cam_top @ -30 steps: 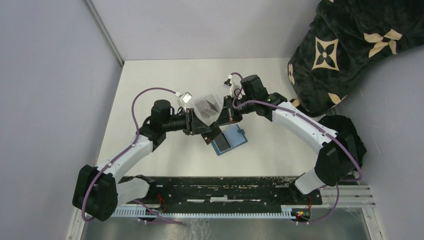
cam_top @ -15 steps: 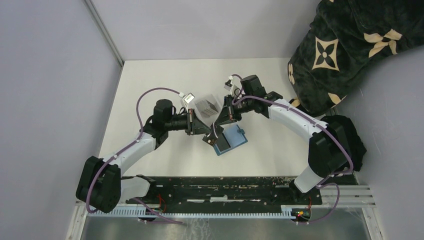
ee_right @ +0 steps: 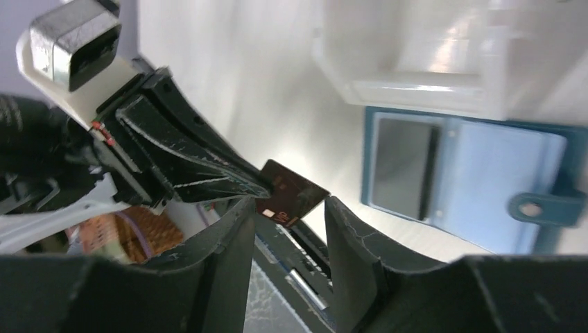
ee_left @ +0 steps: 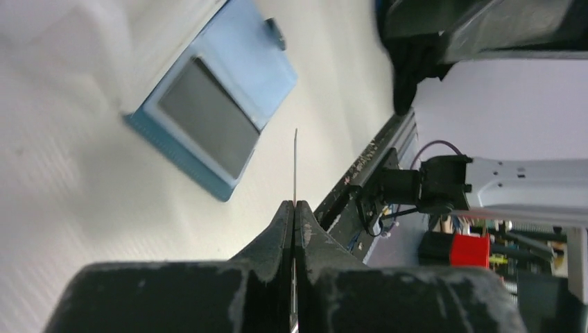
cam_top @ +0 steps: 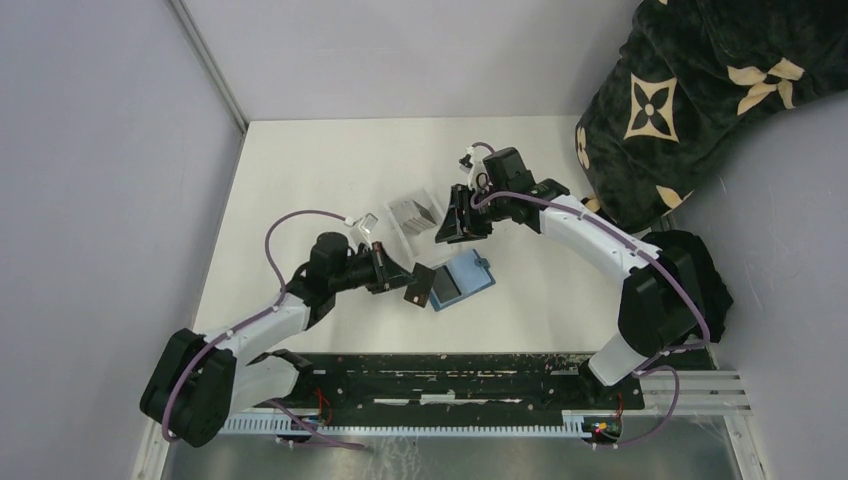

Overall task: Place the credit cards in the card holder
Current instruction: Pick up the credit card from the storage box, then insert the credit card into the card holder.

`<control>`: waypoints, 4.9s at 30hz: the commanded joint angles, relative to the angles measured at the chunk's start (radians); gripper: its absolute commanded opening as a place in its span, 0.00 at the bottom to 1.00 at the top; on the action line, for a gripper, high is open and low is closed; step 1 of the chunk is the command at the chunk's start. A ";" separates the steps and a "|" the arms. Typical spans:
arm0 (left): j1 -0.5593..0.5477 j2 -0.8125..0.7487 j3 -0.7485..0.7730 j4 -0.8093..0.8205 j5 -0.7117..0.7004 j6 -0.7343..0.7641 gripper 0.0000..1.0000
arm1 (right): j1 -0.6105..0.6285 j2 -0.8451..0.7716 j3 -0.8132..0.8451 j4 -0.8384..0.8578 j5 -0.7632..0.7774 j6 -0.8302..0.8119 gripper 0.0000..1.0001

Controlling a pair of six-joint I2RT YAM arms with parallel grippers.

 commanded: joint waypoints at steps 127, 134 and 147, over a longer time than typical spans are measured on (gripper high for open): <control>-0.560 0.533 0.016 0.490 -1.221 -0.532 0.03 | 0.165 0.231 -0.112 -0.269 0.841 0.005 0.01; -0.557 0.556 -0.005 0.541 -1.196 -0.550 0.03 | 0.165 0.235 -0.115 -0.271 0.843 0.004 0.01; -0.559 0.581 -0.047 0.579 -1.181 -0.587 0.03 | 0.166 0.240 -0.114 -0.277 0.847 0.008 0.01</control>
